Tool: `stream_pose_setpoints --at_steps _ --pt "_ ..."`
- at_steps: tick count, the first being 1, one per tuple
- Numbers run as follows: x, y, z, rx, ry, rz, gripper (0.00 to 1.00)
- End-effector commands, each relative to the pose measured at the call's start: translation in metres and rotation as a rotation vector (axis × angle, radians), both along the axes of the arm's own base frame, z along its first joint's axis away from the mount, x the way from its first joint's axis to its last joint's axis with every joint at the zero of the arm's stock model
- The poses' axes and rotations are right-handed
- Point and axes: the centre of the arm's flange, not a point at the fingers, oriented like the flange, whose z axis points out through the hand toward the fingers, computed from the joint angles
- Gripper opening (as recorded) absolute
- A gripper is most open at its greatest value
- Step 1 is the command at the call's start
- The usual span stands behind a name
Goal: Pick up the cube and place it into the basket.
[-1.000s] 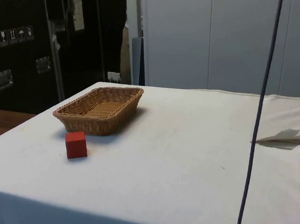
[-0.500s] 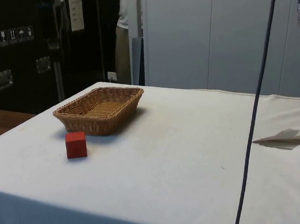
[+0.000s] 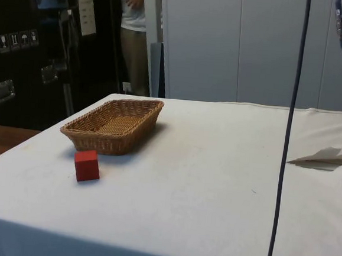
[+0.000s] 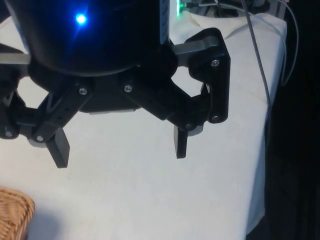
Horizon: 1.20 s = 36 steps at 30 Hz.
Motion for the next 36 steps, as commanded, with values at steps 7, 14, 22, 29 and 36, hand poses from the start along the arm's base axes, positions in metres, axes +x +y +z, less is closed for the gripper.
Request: stream_pose_setpoints --at_steps 7,14,22,29,36 --pt "0.014 -0.001 -0.026 0.004 -0.004 0.004 1.00" --pt "0.024 -0.001 -0.042 0.006 -0.002 0.012 1.00" --pt "0.030 -0.001 -0.061 0.006 0.003 0.026 1.00" --pt "0.030 -0.001 -0.075 0.001 0.015 0.034 1.00" --pt "0.034 -0.005 -0.097 -0.010 0.011 0.044 1.00"
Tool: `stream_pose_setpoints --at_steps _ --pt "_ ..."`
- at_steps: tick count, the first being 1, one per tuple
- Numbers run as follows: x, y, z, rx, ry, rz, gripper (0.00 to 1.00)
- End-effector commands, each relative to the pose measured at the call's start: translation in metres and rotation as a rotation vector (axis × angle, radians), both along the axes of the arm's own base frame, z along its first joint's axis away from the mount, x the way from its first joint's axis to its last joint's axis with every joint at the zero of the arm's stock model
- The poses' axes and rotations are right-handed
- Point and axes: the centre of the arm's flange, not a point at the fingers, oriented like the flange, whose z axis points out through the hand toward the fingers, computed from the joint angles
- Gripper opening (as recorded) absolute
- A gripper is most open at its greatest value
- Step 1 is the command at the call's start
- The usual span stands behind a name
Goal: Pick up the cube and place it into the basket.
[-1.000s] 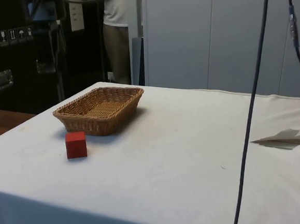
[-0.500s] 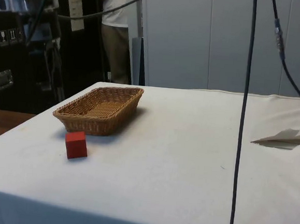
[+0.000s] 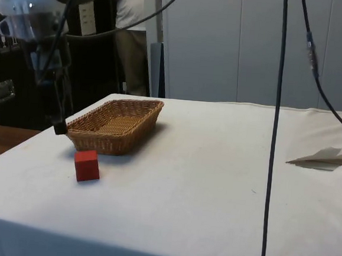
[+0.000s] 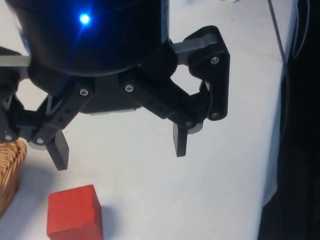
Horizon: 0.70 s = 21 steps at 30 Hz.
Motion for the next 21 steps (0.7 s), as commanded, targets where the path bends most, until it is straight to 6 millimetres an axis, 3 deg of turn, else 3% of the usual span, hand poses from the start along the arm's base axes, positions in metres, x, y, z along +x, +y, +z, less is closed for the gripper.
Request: stream_pose_setpoints --at_steps 1,21 --pt "0.002 -0.003 -0.004 0.002 -0.006 0.003 1.00" --pt "0.015 -0.043 -0.044 -0.005 -0.009 0.019 1.00"
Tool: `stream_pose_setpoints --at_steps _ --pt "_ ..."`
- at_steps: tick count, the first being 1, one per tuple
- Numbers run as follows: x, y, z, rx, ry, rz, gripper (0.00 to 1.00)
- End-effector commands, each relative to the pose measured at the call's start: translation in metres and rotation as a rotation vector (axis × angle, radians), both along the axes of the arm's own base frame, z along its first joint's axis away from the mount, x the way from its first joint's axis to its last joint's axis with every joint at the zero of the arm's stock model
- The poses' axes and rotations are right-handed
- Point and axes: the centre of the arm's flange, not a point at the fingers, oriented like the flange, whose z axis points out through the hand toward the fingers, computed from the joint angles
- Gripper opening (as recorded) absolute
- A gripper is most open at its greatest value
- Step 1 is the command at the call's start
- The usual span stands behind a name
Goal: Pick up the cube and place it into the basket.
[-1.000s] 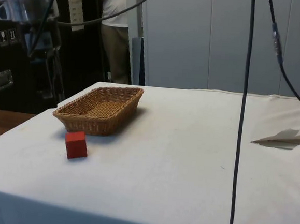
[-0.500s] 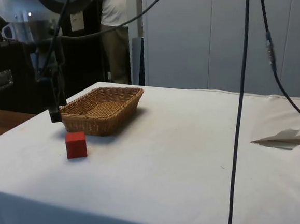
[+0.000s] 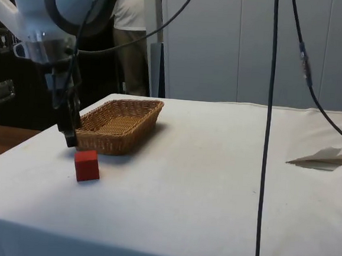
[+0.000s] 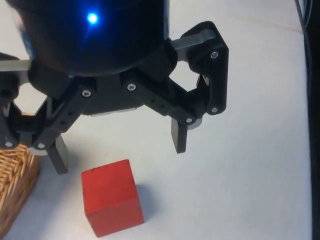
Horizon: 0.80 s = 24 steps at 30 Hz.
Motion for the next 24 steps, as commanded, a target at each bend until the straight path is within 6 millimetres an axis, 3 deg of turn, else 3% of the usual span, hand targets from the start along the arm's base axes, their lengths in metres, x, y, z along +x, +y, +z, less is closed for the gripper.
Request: stream_pose_setpoints --at_steps 1,24 --pt "0.001 -0.003 -0.004 0.006 -0.008 0.005 1.00" --pt "0.003 -0.028 -0.049 -0.005 -0.008 0.032 1.00"
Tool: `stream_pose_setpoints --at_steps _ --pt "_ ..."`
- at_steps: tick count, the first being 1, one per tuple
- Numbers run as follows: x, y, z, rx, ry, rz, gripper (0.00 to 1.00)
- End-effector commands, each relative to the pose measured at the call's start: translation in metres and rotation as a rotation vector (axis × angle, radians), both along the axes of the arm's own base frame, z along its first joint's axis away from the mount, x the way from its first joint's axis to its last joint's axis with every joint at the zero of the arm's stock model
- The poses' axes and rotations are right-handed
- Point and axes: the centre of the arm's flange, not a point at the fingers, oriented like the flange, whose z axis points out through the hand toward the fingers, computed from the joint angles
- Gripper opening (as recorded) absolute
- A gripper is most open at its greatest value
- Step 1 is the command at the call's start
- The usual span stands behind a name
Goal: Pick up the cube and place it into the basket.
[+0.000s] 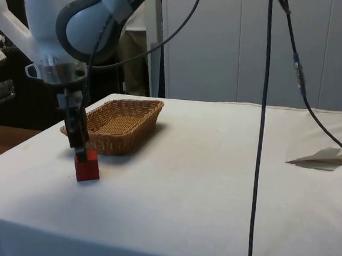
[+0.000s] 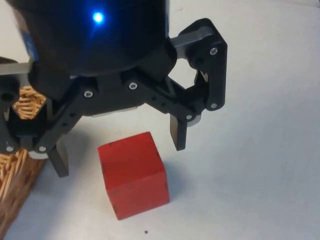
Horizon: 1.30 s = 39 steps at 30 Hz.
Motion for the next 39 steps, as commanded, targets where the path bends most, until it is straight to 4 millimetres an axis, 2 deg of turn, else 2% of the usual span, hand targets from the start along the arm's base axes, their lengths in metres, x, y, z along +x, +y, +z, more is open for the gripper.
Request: stream_pose_setpoints --at_steps 1,12,28,39 --pt "0.001 -0.002 -0.004 0.004 -0.007 0.006 1.00" --pt "0.000 -0.004 -0.017 -0.001 0.003 0.007 1.00" --pt "-0.001 -0.002 -0.048 0.015 -0.002 0.011 1.00" --pt "-0.001 -0.003 -0.049 0.010 0.001 0.011 1.00"
